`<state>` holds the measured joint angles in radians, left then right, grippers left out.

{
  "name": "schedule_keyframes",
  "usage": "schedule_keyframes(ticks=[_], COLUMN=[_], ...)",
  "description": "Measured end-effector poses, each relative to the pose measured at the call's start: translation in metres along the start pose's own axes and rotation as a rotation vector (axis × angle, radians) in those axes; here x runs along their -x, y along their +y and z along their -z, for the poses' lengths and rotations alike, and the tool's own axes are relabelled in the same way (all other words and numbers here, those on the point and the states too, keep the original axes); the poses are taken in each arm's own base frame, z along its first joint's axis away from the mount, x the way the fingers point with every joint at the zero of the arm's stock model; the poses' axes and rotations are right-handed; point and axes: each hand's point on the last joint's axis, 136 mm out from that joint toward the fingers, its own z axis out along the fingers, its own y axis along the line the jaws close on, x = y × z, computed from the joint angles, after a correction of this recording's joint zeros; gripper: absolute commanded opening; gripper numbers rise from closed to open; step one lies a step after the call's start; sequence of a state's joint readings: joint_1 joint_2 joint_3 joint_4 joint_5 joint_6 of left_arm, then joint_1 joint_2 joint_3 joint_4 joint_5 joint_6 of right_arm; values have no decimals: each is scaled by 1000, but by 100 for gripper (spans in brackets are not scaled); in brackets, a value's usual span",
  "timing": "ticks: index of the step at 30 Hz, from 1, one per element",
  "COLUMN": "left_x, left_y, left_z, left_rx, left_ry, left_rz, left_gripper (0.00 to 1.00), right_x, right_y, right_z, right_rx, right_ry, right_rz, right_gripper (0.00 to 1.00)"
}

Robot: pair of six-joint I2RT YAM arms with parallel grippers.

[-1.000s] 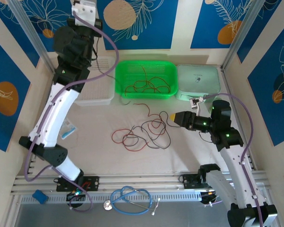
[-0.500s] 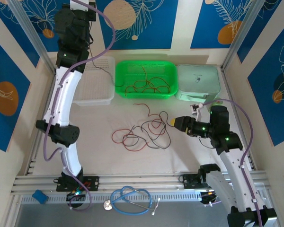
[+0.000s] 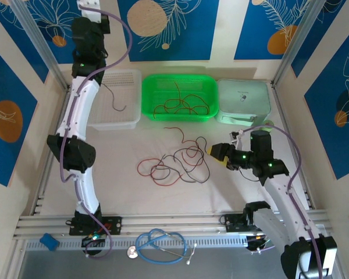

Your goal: Untangle the cables

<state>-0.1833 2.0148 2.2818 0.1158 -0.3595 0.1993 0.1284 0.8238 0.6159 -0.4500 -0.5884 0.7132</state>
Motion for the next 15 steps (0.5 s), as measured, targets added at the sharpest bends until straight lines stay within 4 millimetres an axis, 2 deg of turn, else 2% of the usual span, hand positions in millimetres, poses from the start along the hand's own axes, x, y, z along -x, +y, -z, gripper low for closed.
schedule_keyframes(ticks=[1,4,7,9,11,13,15], left_x=[-21,-101,-186,-230,-265,-286,-298], left_y=[-5,-17,-23,-22,-20,-18,-17], left_z=[-1,0,15,28,41,52,59], left_rx=[-6,-13,-10,0,15,26,36], left_ry=[33,168,330,420,499,560,607], left_rz=[-6,-22,-29,-23,0,25,55], left_gripper=[0,0,0,0,0,0,0], right_x=[0,-3,-10,-13,-14,-16,-17], right_y=[-1,-2,-6,-8,-10,-11,-13], right_z=[-3,-14,-24,-29,-34,-36,-37], right_rx=[-2,-13,-36,-49,-60,-68,-76], right_ry=[7,39,77,93,101,106,106], right_rz=[1,2,0,2,5,5,3], right_gripper=[71,71,71,71,71,71,71])
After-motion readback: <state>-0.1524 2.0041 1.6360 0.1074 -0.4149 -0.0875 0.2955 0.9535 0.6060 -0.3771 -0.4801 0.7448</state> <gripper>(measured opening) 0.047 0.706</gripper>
